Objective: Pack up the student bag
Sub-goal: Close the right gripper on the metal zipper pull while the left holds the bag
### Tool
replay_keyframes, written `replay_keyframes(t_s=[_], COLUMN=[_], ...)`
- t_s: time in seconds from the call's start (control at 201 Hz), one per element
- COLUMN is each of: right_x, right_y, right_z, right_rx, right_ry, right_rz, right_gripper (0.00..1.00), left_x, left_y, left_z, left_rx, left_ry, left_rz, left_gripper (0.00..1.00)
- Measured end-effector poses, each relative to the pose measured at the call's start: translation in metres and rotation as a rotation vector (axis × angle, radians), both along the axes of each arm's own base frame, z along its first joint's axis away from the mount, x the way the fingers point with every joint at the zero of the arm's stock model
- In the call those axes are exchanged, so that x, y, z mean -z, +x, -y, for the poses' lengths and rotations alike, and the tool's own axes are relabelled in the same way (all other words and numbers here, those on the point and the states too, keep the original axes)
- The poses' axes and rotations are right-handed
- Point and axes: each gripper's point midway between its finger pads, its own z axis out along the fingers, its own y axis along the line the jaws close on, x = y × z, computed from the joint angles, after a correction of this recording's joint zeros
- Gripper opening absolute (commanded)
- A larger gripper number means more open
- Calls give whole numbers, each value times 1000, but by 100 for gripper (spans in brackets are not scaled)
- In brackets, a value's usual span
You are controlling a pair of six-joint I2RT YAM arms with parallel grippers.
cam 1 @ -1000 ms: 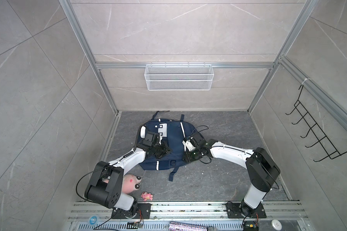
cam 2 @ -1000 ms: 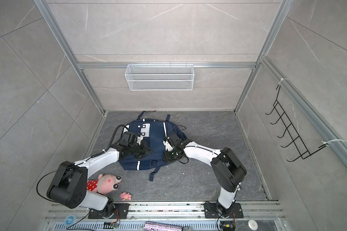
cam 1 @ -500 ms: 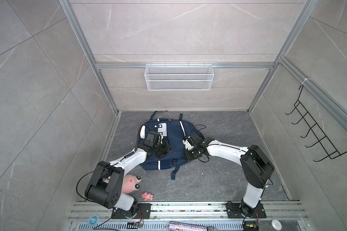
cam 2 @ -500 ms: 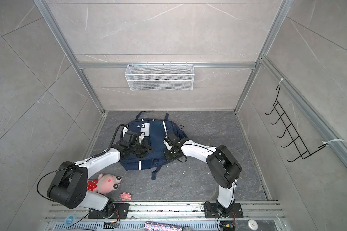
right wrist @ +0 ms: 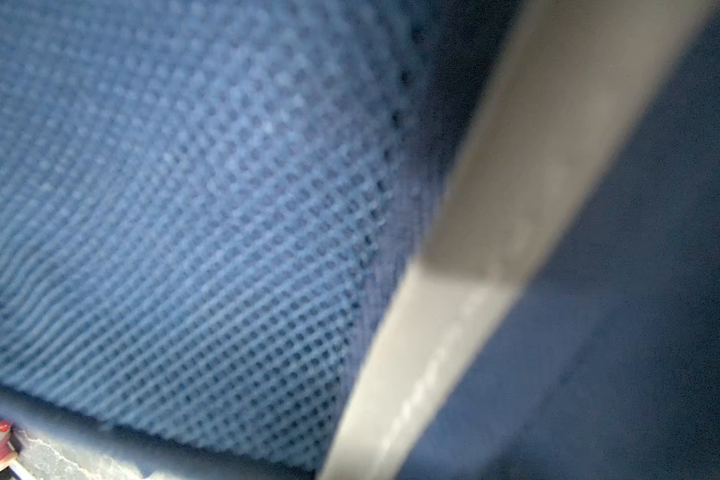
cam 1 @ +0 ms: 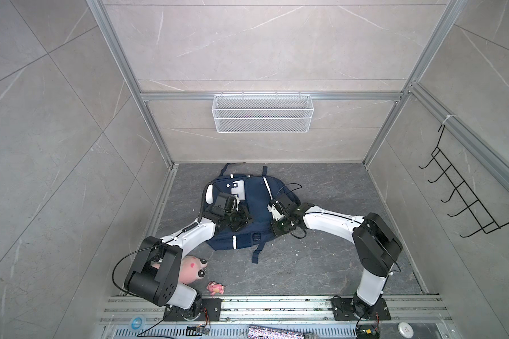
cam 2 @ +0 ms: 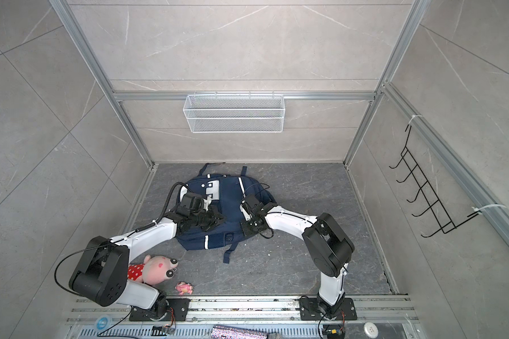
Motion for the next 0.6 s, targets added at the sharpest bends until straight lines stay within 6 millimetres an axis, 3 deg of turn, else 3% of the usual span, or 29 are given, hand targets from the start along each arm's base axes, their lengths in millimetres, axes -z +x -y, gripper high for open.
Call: replay_keyframes(t_s=[0.319,0.603], right_x=[-11,-29], right_y=[0,5], right_z=[33,45], right_rx=[64,73], right_ry=[53,148], right_rz=[40,27], right_gripper=[0,0], left_x=[2,-5], left_y=[-2,-4], left_z=[-6,-6], left_rx=[-8,37], left_ry=[4,-23], left_rz=[-25,-1], left_gripper=[0,0])
